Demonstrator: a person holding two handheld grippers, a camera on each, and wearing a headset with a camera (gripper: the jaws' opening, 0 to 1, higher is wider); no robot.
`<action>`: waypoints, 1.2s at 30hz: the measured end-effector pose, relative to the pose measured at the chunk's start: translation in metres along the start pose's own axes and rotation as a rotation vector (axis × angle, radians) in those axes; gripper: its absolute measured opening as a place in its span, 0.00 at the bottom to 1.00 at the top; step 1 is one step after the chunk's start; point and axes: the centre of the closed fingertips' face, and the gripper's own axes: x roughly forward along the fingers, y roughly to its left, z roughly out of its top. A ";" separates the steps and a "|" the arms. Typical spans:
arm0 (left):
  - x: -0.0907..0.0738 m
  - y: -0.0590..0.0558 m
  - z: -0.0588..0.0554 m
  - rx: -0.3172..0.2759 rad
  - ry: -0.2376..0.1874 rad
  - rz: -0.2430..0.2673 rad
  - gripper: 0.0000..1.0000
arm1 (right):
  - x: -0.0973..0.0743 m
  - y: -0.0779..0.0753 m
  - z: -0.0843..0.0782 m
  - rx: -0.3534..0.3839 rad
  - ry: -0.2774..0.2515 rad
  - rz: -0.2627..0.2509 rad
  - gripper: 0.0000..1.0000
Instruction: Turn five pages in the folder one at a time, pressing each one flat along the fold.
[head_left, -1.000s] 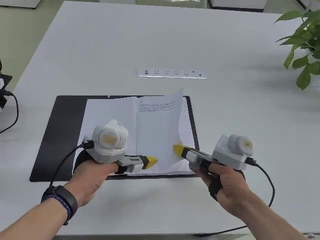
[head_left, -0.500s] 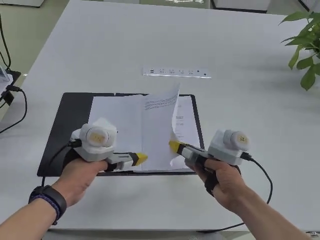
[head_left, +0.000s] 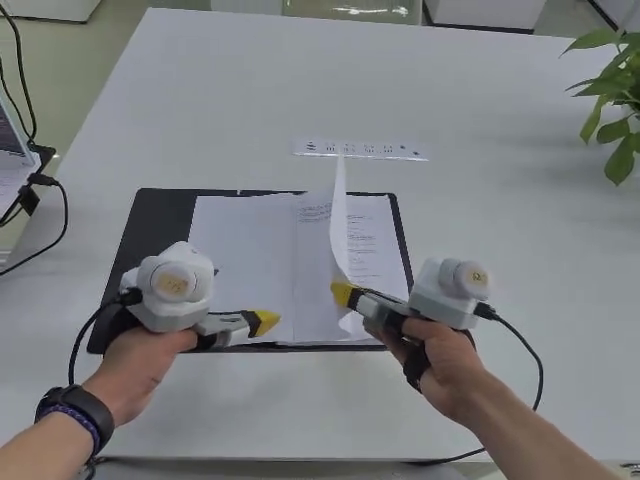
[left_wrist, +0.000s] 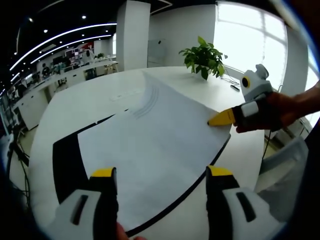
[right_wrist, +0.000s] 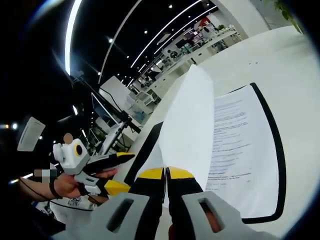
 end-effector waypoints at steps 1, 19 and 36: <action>-0.002 0.001 -0.001 -0.001 -0.001 0.002 0.72 | 0.001 0.001 -0.001 -0.001 0.001 0.001 0.00; -0.032 0.028 -0.009 -0.023 -0.028 0.047 0.72 | 0.027 0.032 -0.004 -0.029 0.039 0.032 0.00; -0.076 0.058 -0.028 -0.044 -0.041 0.110 0.72 | 0.061 0.061 -0.023 -0.055 0.117 0.083 0.00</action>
